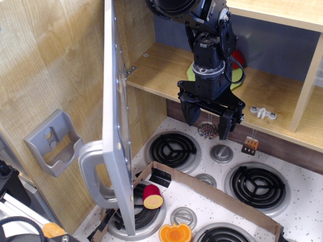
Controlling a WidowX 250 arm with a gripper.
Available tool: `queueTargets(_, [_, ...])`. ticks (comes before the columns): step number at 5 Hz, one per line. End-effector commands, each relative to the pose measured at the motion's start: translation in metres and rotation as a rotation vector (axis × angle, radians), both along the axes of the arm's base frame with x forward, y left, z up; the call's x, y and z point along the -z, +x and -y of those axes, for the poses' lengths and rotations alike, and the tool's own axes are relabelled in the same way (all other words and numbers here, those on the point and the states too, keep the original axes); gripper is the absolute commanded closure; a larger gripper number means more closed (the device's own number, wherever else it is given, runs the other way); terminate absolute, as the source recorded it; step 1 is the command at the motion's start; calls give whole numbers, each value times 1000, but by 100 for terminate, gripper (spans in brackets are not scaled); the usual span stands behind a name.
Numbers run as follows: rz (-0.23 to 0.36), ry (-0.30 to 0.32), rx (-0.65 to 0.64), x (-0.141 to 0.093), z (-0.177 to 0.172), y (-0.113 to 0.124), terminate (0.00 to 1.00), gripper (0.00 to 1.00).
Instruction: Close microwave
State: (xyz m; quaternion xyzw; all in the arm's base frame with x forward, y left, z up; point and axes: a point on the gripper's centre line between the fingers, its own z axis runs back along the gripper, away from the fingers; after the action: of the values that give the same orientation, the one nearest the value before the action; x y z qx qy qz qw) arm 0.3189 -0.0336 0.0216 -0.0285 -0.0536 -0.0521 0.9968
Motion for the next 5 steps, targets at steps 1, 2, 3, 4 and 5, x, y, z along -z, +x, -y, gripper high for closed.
queueTargets(1, [0, 0, 0, 0, 0, 0, 0, 0])
queueTargets(2, [24, 4, 25, -7, -3, -5, 0, 0])
queueTargets(3, [52, 26, 41, -24, -4, -11, 0, 0])
queueTargets(4, [90, 77, 79, -51, -4, -21, 0, 0])
queueTargets(5, [86, 117, 119, -74, -10, -30, 0, 0])
